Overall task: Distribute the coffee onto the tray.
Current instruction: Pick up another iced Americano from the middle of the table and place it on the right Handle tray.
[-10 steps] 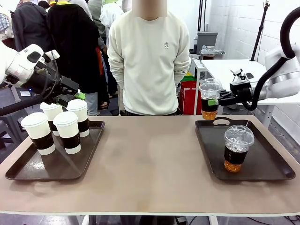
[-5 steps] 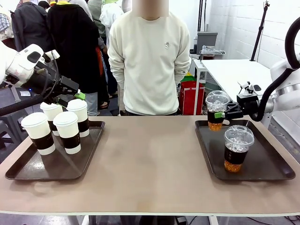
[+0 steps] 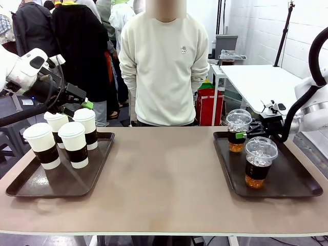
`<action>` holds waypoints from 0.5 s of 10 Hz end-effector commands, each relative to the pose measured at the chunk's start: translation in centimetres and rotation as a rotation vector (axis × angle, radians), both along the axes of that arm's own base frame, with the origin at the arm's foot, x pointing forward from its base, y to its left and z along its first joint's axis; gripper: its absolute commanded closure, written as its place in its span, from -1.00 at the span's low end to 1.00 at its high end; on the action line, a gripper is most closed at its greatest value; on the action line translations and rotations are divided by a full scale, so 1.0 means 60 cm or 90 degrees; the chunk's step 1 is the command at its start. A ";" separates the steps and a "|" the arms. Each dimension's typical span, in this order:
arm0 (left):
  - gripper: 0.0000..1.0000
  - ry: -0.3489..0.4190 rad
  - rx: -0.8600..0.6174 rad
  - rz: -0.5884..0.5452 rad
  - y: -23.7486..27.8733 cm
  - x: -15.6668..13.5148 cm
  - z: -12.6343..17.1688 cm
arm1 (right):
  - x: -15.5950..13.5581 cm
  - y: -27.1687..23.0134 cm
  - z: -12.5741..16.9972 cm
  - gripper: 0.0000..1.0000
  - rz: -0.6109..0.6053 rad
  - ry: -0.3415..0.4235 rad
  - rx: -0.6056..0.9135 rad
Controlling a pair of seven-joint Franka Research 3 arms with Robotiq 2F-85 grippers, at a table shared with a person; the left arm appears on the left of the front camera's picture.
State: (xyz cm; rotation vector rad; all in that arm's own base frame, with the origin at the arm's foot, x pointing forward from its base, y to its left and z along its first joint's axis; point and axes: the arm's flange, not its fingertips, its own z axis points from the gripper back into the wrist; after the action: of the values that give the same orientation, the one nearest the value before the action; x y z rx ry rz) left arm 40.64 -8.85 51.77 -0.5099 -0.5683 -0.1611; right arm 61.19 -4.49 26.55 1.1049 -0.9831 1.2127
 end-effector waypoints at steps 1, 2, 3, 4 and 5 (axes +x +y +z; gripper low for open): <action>-1.00 0.003 -0.011 -0.004 0.002 0.001 -0.002 | 0.006 -0.004 0.008 -0.42 0.009 -0.006 0.012; -1.00 0.003 -0.011 -0.004 0.002 0.001 -0.002 | 0.006 -0.006 0.004 -0.42 0.007 -0.002 0.012; -1.00 0.003 -0.011 -0.004 0.002 0.001 -0.002 | 0.007 -0.007 0.001 -0.42 0.005 0.000 0.014; -1.00 0.003 -0.011 -0.004 0.002 0.001 -0.002 | 0.009 -0.006 -0.006 -0.42 0.005 0.008 0.014; -1.00 0.003 -0.011 -0.004 0.002 0.001 -0.002 | 0.009 -0.007 -0.009 -0.42 0.005 0.013 0.016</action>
State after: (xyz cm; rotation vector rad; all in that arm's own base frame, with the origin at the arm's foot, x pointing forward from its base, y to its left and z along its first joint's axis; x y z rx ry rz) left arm 40.64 -8.85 51.77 -0.5099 -0.5682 -0.1611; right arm 61.26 -4.75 25.71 1.1123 -0.9784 1.2005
